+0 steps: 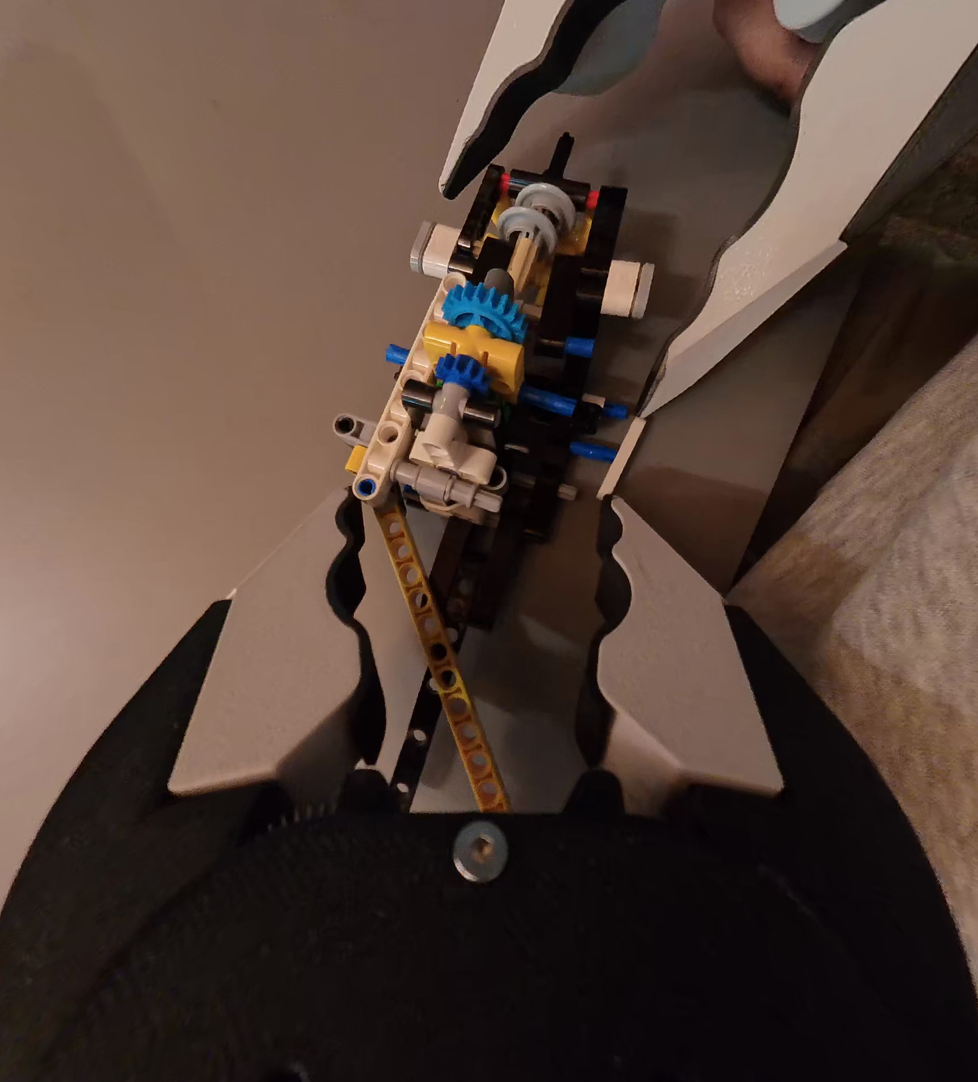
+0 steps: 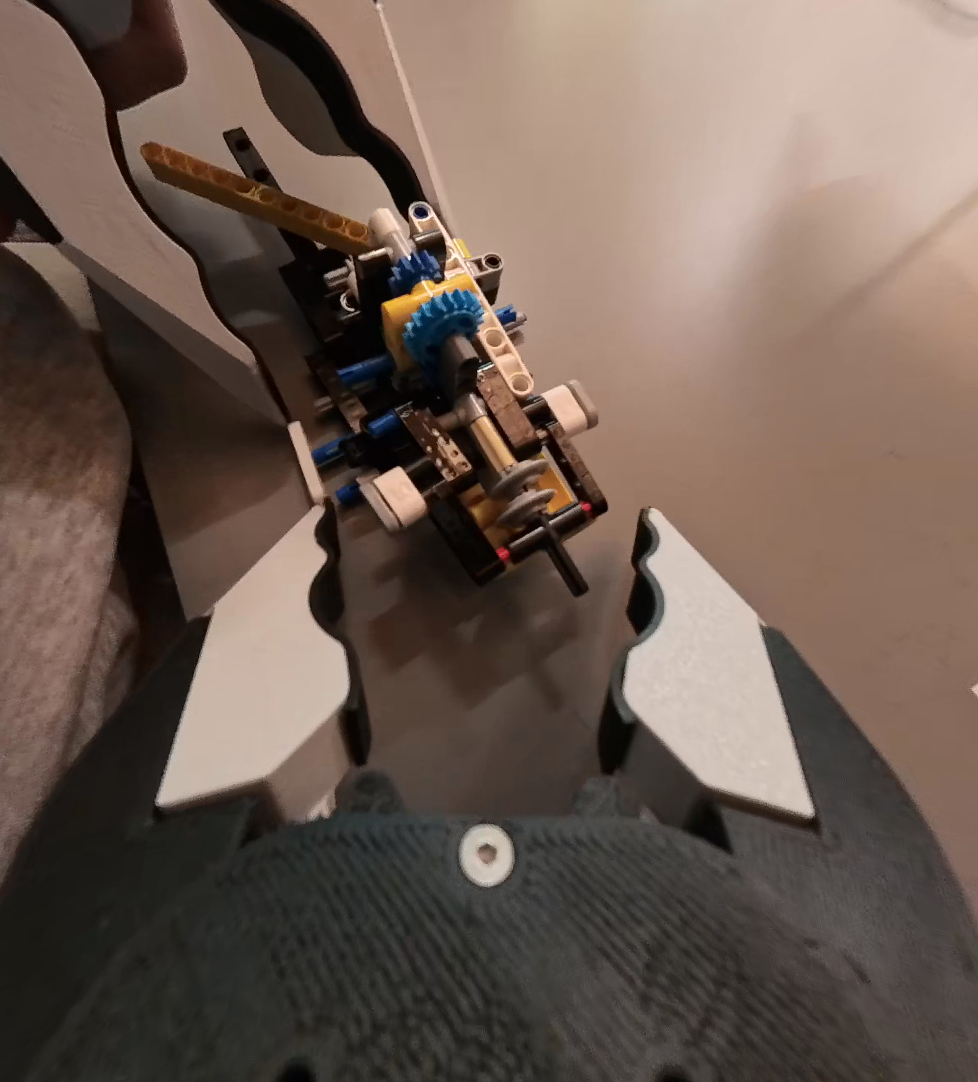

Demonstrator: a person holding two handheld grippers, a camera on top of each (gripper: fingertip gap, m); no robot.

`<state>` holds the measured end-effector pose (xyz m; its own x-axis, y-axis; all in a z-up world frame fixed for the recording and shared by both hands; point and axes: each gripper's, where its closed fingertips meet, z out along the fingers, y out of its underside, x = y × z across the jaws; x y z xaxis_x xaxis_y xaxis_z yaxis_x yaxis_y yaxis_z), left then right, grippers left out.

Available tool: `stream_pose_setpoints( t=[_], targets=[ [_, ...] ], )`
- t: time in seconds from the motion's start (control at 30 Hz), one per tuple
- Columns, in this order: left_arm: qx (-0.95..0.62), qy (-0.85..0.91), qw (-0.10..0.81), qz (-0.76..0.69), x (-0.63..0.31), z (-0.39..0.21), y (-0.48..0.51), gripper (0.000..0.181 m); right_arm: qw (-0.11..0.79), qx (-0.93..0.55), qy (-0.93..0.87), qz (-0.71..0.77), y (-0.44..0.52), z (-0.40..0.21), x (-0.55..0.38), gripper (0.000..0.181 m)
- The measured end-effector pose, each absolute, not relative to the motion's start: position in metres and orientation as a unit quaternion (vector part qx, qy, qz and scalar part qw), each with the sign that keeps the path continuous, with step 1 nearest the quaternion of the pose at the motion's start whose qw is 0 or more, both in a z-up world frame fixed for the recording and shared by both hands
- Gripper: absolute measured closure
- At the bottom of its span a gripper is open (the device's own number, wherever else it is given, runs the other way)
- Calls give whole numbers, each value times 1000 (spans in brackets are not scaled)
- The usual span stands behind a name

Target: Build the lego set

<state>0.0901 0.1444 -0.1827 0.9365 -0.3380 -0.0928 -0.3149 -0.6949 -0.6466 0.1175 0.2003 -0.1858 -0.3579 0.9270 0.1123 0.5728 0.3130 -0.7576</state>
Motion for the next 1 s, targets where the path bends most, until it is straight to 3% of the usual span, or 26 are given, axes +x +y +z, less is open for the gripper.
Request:
stream_pose_setpoints(
  t=[0.53,1.0],
  targets=[
    [-913,173,364,-62,96,-175,141,101,252,-480,-755,368,192,-178,119,86],
    [-918,189,349,-18,93,-185,140,100,240,-463,-782,340,192,-188,115,86]
  ],
)
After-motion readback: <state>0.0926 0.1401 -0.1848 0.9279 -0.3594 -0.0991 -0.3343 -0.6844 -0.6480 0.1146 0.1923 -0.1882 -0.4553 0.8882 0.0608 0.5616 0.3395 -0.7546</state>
